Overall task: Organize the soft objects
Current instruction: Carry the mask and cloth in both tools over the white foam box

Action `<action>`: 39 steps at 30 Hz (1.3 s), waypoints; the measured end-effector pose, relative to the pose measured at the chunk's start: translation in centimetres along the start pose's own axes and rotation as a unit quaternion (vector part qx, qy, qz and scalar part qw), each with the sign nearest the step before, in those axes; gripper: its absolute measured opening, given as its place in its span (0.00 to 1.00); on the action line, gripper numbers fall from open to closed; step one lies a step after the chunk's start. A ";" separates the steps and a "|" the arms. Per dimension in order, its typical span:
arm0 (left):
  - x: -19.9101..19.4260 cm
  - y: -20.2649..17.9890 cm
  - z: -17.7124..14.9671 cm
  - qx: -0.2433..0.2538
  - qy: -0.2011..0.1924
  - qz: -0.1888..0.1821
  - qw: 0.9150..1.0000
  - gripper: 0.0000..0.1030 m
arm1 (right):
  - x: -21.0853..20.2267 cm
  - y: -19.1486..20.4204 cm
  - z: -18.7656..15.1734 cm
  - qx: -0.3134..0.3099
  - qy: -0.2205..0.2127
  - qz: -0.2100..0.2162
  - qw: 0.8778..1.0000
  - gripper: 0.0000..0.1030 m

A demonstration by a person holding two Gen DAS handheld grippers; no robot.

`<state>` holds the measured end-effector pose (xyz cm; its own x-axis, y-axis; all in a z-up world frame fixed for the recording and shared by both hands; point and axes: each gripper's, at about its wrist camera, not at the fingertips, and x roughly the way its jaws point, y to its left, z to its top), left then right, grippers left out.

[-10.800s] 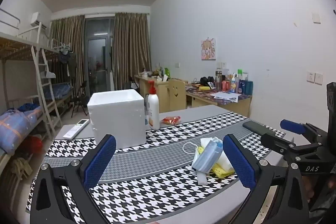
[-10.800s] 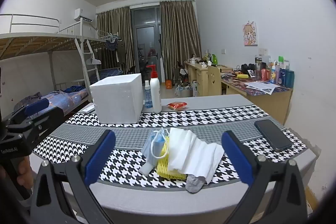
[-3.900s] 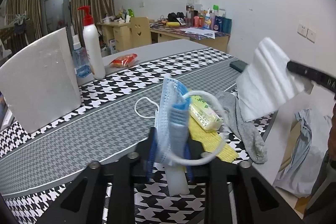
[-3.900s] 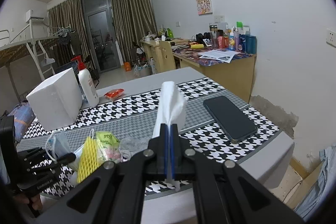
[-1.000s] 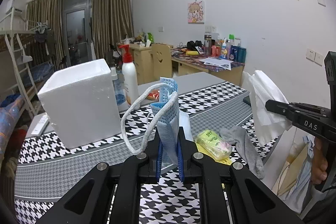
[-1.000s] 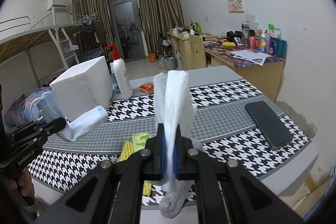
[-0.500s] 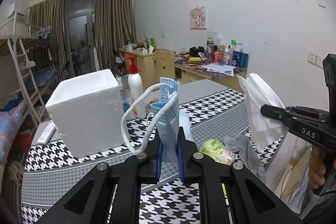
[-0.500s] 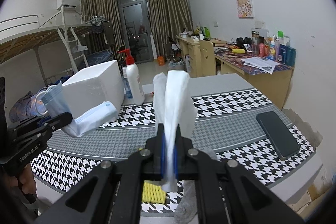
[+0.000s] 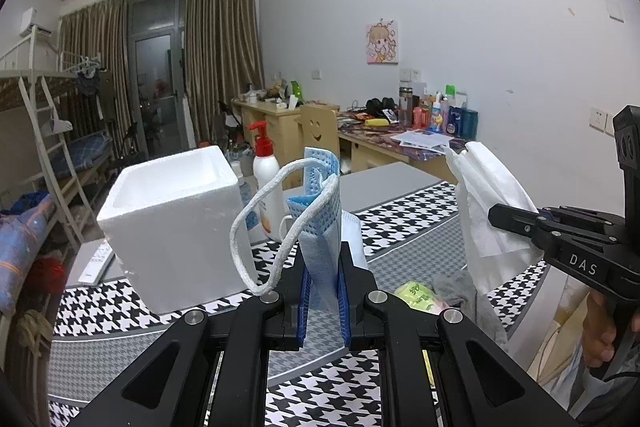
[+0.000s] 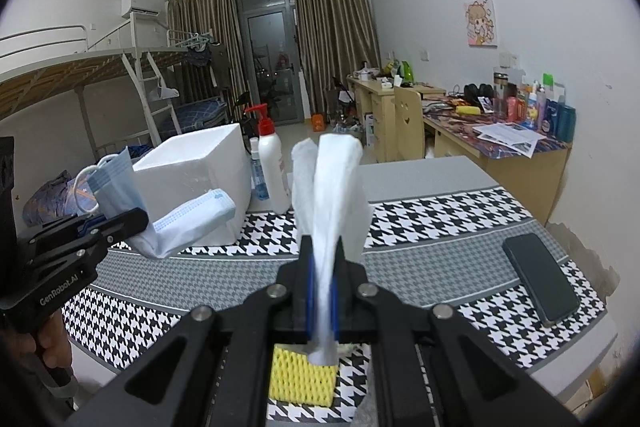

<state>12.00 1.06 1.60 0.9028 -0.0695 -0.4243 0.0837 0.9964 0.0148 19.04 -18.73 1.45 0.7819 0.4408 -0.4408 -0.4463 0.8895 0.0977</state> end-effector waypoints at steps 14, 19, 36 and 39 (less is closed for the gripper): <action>0.4 1.6 1.1 -0.006 -0.007 0.012 1.000 0.13 | 1.2 1.7 1.6 -0.017 -0.007 0.019 1.000 0.09; 0.5 1.8 1.5 -0.005 -0.011 0.020 1.000 0.13 | 1.8 2.1 2.1 -0.022 -0.007 0.024 0.999 0.09; 0.8 3.5 3.8 -0.009 -0.028 0.035 0.999 0.13 | 3.2 3.8 4.5 -0.039 -0.009 0.043 0.998 0.09; 0.9 3.8 4.1 -0.013 -0.029 0.038 0.999 0.13 | 3.4 4.2 4.8 -0.042 -0.010 0.044 0.998 0.09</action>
<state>14.89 4.63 5.01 0.9293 0.0044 -0.3694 0.0035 0.9998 0.0206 21.93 -12.95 4.60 0.7466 0.5196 -0.4154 -0.5477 0.8346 0.0596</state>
